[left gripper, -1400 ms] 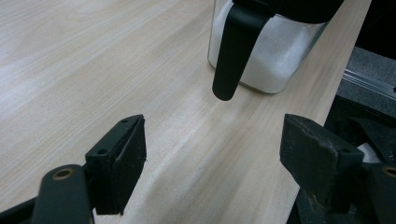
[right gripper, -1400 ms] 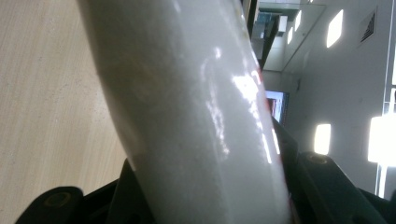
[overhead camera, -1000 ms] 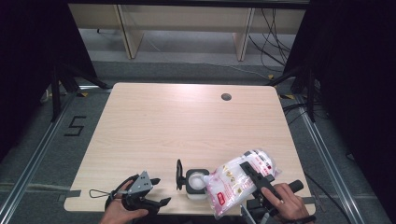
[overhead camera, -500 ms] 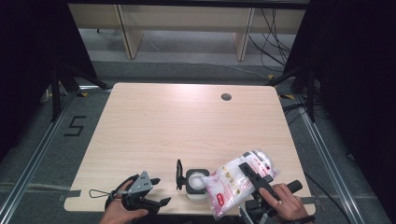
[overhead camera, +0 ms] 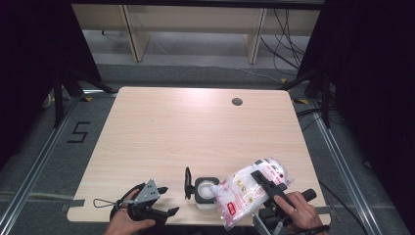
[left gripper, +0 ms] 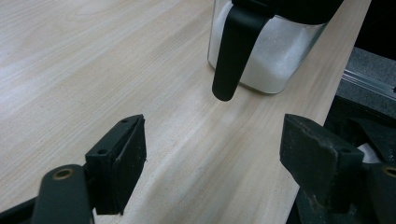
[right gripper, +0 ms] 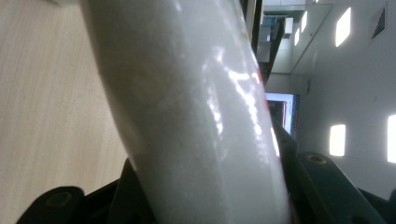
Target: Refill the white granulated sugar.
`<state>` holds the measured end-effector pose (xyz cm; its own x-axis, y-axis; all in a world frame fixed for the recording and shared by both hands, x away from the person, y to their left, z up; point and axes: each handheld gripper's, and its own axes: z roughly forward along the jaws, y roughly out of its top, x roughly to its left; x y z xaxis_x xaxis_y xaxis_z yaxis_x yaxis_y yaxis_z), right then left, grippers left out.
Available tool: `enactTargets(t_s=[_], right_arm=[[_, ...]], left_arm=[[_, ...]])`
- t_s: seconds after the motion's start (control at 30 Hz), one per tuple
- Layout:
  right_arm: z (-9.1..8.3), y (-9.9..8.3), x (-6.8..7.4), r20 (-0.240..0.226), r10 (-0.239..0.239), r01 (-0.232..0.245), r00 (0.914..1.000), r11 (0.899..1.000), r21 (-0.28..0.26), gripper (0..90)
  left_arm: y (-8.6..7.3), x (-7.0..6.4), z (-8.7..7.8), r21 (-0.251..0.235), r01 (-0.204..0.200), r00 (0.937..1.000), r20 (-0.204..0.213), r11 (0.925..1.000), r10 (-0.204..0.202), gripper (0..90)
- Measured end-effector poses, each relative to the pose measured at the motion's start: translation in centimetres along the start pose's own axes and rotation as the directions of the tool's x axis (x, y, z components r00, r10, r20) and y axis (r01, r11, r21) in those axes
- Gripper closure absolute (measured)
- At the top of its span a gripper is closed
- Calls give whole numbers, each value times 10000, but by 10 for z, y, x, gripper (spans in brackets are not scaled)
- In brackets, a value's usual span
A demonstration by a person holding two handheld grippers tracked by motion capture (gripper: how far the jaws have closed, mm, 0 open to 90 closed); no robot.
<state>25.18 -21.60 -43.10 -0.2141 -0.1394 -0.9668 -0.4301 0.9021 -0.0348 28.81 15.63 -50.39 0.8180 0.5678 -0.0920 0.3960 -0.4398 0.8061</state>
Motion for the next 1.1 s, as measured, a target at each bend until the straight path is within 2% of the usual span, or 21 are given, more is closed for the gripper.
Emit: enactTargets(t_s=[0.03, 0.07, 0.2, 0.27, 0.33, 0.37, 0.4, 0.53, 0.67, 0.7, 0.73, 0.77, 0.8, 0.83, 0.9, 0.93, 0.97, 1.0, 1.03, 1.07, 1.1], right_arm=[[0, -2, 2, -60, 374, -374, 9993, 9993, -4, 597], [1, -3, 0, -91, 294, -296, 9995, 9994, -162, 599], [3, -9, 3, -364, 884, -897, 9954, 9953, -354, 617], [2, -10, 4, -391, 695, -706, 9968, 9972, -258, 634], [4, -10, 6, -476, 820, -836, 9955, 9959, -332, 642], [3, -10, 8, -524, 1118, -1130, 9924, 9933, -222, 644], [3, -10, 5, -548, 686, -702, 9961, 9971, -285, 646], [5, -9, 7, -573, 649, -676, 9962, 9966, -470, 651], [7, -9, 8, -733, 963, -1008, 9927, 9930, -614, 654], [6, -9, 11, -821, 1322, -1365, 9878, 9894, -491, 654], [7, -9, 8, -807, 1092, -1144, 9907, 9914, -631, 654], [6, -11, 8, -773, 1135, -1184, 9905, 9911, -616, 655], [7, -12, 11, -890, 1545, -1603, 9840, 9851, -617, 655], [7, -13, 8, -810, 1286, -1349, 9884, 9879, -772, 656], [8, -15, 9, -979, 1503, -1592, 9838, 9831, -905, 657], [8, -15, 12, -1154, 1943, -2042, 9741, 9755, -815, 658], [8, -16, 10, -1082, 1877, -1983, 9762, 9753, -972, 659], [7, -17, 16, -1278, 2789, -2907, 9518, 9530, -851, 659], [9, -19, 10, -1220, 2251, -2387, 9667, 9647, -1116, 660], [9, -21, 13, -1328, 2802, -2939, 9507, 9508, -978, 660], [9, -22, 13, -1318, 2989, -3131, 9451, 9439, -1047, 661]], left_arm=[[0, 0, 0, 2, -2, 10000, 2, 10000, 2, 225], [0, 0, 0, 18, -1, 10000, 16, 10000, 1, 225], [0, 0, 0, 22, 3, 10000, 13, 10000, -3, 225], [0, 1, 0, 74, -48, 10000, -19, 10000, 48, 225], [0, 1, 0, 69, -50, 10000, -15, 10000, 50, 225], [0, 1, 0, 69, -43, 10000, -14, 10000, 43, 225], [0, 1, 0, 73, -43, 10000, -22, 10000, 43, 225], [0, 1, 0, 76, -49, 10000, -15, 10000, 49, 225], [0, 0, 1, 32, -27, 10000, -28, 10000, 27, 225], [0, 0, 0, 35, -27, 10000, -38, 10000, 27, 225], [0, 2, 0, 170, -185, 9998, -94, 9997, 187, 225], [0, 0, 1, 24, -15, 10000, -11, 10000, 15, 225], [0, 0, 1, 15, -5, 10000, -3, 10000, 5, 225], [0, 0, 1, 22, -2, 10000, -10, 10000, 2, 225], [0, -1, 1, -41, 80, 10000, 1, 10000, -80, 225], [0, -1, 1, -40, 77, 10000, 0, 10000, -77, 225], [0, -1, 1, -41, 76, 10000, 1, 10000, -76, 225], [0, 1, 0, 157, -151, 9999, -77, 9998, 152, 225], [0, 0, 1, 23, 10, 10000, -17, 10000, -10, 225], [0, -1, 1, -34, 82, 10000, -3, 10000, -82, 225], [0, 0, 1, 49, -16, 10000, -42, 10000, 16, 225]])
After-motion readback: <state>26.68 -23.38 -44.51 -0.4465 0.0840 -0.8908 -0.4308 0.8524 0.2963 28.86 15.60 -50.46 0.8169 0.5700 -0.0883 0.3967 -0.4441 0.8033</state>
